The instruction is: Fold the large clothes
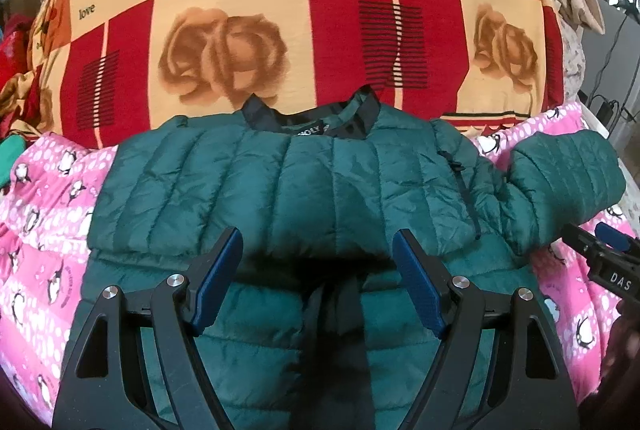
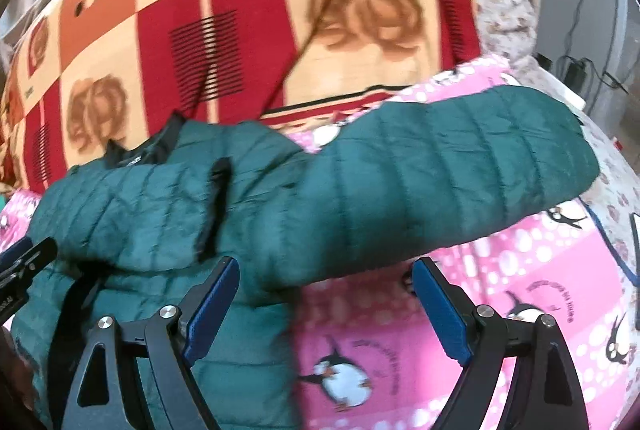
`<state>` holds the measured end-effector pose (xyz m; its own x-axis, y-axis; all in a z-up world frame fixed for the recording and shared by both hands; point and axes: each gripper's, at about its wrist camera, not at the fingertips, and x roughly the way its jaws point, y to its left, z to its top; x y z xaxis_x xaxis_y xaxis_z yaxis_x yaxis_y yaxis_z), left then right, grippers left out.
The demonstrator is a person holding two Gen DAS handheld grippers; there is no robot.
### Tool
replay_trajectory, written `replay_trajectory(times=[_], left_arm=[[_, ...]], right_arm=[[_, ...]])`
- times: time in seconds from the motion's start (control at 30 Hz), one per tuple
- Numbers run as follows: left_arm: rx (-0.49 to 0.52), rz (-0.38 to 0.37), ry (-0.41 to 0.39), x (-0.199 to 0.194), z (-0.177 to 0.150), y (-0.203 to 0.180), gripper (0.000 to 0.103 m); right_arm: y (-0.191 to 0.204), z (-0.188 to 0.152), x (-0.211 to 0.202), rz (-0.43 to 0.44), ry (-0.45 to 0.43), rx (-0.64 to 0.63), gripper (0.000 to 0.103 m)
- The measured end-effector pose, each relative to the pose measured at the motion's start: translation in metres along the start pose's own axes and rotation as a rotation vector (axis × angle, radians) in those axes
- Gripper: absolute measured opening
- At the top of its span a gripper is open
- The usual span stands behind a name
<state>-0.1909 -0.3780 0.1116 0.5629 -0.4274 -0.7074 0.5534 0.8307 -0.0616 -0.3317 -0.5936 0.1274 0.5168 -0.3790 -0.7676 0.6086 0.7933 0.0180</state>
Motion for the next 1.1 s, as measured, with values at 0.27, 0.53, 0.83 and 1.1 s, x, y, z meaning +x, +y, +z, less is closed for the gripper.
replay_trajectory(times=[0.27, 0.53, 0.83, 1.1], left_arm=[[-0.011, 0.008, 0.015, 0.015, 0.010, 0.003, 0.078], [-0.062, 0.017, 0.012, 0.023, 0.018, 0.022, 0.078], [-0.064, 0.018, 0.030, 0.032, 0.014, 0.030, 0.078], [-0.061, 0.012, 0.037, 0.036, 0.015, 0.035, 0.078]], right_arm=[[-0.030, 0.007, 0.010, -0.042, 0.002, 0.037, 0.086], [-0.062, 0.016, 0.012, -0.098, -0.016, 0.081, 0.086], [-0.136, 0.042, 0.011, -0.187, -0.056, 0.240, 0.086], [-0.219, 0.075, 0.027, -0.209, -0.074, 0.427, 0.098]])
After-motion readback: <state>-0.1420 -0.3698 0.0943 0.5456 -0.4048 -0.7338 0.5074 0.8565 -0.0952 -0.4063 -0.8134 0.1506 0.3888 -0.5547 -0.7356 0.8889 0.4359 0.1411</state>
